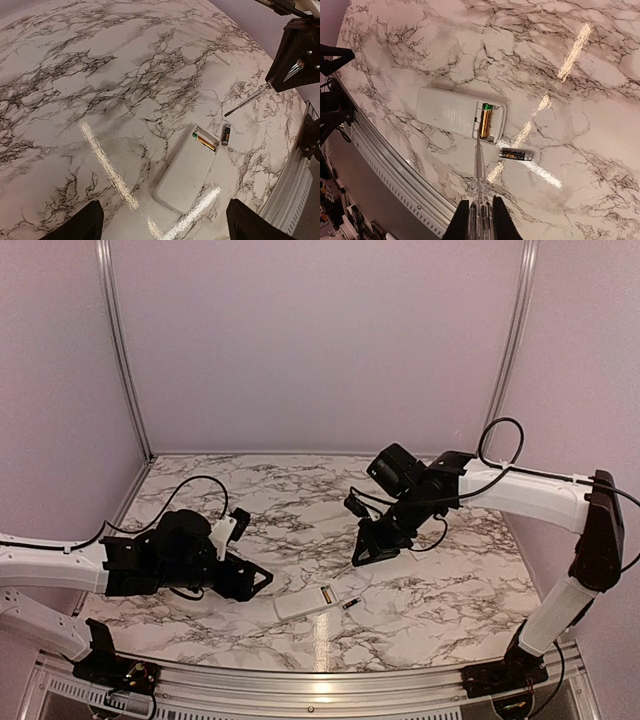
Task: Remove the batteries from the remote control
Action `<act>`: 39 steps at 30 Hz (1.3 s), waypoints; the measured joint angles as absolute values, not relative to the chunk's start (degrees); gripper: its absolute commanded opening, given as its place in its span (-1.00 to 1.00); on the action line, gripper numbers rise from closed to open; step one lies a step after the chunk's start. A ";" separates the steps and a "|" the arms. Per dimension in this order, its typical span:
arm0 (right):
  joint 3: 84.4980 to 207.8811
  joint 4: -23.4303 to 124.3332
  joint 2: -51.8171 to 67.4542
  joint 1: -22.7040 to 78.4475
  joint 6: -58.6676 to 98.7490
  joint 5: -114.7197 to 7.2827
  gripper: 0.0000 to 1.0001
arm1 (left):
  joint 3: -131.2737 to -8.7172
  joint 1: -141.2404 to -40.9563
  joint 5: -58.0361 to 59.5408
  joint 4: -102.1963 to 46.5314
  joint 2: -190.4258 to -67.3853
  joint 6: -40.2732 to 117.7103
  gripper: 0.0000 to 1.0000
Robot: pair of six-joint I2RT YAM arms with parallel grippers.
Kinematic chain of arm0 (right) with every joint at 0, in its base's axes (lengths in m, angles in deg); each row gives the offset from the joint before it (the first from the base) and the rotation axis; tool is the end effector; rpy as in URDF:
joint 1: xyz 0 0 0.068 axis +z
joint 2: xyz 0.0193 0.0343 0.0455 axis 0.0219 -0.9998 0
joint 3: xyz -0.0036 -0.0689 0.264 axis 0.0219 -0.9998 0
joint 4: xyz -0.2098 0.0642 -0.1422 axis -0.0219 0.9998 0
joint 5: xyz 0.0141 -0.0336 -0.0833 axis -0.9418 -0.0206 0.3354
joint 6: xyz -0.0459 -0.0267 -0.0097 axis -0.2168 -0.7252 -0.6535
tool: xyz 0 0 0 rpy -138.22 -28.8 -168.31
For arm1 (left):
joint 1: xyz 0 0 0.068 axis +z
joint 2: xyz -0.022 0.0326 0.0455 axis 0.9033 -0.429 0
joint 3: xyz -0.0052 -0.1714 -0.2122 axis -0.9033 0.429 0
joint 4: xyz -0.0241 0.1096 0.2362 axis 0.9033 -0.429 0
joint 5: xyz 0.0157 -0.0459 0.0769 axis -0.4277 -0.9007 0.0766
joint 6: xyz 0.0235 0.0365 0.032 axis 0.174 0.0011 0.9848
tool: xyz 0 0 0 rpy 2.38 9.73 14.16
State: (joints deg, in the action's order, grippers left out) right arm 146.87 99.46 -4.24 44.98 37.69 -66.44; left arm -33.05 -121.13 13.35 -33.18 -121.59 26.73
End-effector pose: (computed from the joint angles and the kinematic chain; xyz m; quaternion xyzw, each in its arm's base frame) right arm 0.2189 0.2464 0.2652 -0.2174 0.9394 0.2574 0.0639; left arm 0.1392 -0.2058 0.2113 0.2364 0.8590 -0.2656 0.3684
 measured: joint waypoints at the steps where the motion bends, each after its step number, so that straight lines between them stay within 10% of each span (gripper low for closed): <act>1: 145.84 98.65 -4.24 44.74 36.95 -66.96 -1.00 | -32.35 -121.13 10.90 -32.66 -120.92 25.57 0.65; 39: 137.58 88.84 -10.80 41.73 28.41 -75.49 -1.00 | -40.37 -120.94 -6.47 -27.56 -145.53 13.48 0.43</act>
State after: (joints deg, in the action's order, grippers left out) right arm 137.58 88.84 -10.80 41.73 28.41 -75.49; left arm -40.37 -120.94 -6.47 -27.56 -145.53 13.48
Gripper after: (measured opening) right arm 0.118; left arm 0.713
